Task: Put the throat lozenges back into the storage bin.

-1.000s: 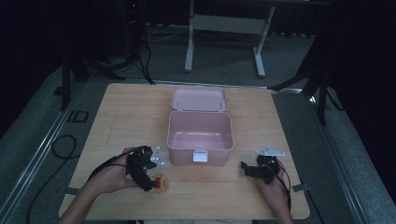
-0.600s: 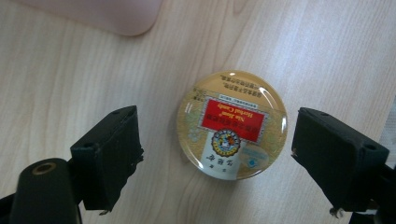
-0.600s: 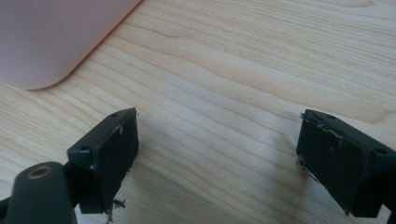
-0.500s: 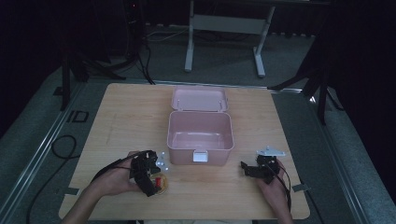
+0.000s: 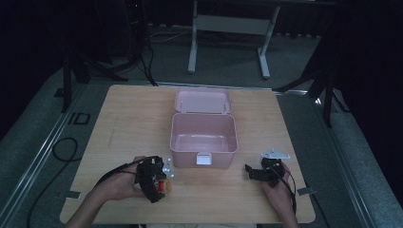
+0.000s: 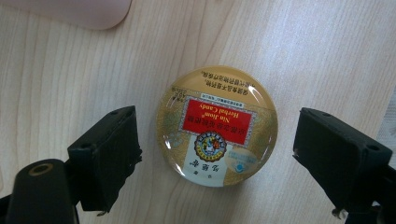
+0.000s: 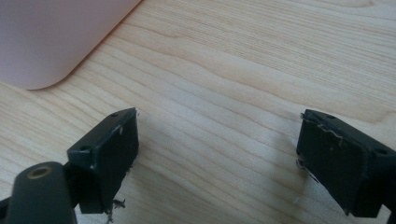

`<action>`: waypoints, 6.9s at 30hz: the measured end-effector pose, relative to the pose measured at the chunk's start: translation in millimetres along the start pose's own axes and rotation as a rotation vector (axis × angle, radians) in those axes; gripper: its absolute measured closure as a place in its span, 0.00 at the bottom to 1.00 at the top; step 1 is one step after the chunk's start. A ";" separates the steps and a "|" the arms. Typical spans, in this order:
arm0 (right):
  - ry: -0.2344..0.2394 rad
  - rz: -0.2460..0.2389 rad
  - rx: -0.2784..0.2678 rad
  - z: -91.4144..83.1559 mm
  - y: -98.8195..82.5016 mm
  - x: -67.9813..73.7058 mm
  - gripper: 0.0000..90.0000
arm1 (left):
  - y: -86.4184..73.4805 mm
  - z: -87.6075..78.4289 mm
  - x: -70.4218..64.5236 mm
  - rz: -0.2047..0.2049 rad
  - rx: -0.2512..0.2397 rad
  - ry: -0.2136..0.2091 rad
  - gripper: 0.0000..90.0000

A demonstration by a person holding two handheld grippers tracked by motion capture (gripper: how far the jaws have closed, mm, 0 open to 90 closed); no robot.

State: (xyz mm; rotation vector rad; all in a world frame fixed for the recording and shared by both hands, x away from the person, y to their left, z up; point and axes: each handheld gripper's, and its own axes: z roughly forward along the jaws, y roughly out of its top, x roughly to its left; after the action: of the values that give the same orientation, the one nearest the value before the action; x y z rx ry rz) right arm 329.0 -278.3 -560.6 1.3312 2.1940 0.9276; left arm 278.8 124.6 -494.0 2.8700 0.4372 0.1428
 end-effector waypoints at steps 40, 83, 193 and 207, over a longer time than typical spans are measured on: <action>0.000 0.000 -0.001 0.0 0.0 0.0 0.14 | 8.2 23.2 1.1 0.031 0.112 -0.006 0.23; 0.000 0.000 0.000 0.0 0.0 0.0 0.14 | 18.4 -27.9 17.2 0.052 0.113 0.044 0.23; 0.000 0.000 0.000 -0.1 0.1 0.0 0.14 | 103.1 -93.0 73.0 0.054 0.063 0.072 0.23; -0.001 0.001 -0.001 0.0 0.1 0.0 0.14 | 110.3 -88.4 79.6 0.040 0.058 0.065 0.23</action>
State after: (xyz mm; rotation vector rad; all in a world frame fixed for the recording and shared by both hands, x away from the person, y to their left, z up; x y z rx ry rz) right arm 329.0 -278.3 -560.5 1.3321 2.1924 0.9282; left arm 374.0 65.6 -376.6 2.9393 0.4025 0.2346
